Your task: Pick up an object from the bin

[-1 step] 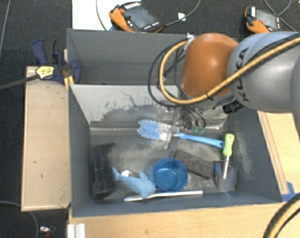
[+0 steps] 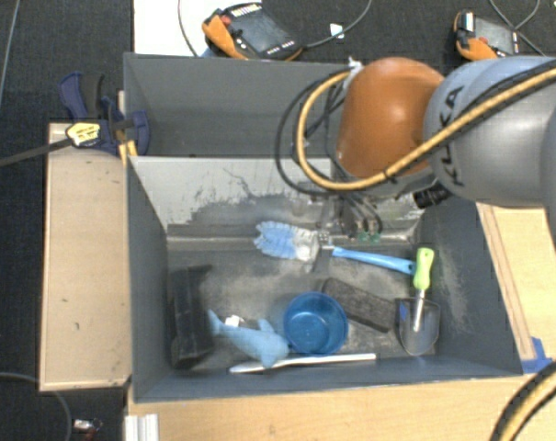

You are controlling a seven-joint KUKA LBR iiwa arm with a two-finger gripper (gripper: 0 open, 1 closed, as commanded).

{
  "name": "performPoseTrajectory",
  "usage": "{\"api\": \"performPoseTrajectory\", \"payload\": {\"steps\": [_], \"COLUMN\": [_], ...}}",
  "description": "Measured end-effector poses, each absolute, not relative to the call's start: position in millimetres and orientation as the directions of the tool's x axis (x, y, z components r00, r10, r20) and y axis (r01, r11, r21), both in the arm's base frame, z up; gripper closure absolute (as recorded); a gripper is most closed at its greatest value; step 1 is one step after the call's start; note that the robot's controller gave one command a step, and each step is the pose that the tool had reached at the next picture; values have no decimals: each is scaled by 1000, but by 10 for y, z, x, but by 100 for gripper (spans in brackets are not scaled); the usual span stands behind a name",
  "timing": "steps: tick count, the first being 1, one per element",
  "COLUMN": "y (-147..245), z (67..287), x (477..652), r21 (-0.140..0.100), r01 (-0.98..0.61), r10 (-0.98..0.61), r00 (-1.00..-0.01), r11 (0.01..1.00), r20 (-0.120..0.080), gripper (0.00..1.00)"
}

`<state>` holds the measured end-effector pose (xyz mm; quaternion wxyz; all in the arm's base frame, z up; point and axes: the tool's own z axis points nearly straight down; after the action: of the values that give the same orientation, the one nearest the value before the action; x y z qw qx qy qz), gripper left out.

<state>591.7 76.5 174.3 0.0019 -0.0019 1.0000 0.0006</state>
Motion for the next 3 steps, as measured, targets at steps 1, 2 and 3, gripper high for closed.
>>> {"api": "performPoseTrajectory", "payload": {"steps": [1, 2, 3], "y": [521, 392, 818], "z": [796, 1497, 997], "x": [5403, 5043, 5235], "r21": [1, -1, 6], "r01": [-332, -426, -568], "r10": [-332, -426, -568], "r00": [-943, -905, -823], "r11": [943, 905, 823], "r20": [-1, -7, 3], "gripper": [0, 0, 0]}}
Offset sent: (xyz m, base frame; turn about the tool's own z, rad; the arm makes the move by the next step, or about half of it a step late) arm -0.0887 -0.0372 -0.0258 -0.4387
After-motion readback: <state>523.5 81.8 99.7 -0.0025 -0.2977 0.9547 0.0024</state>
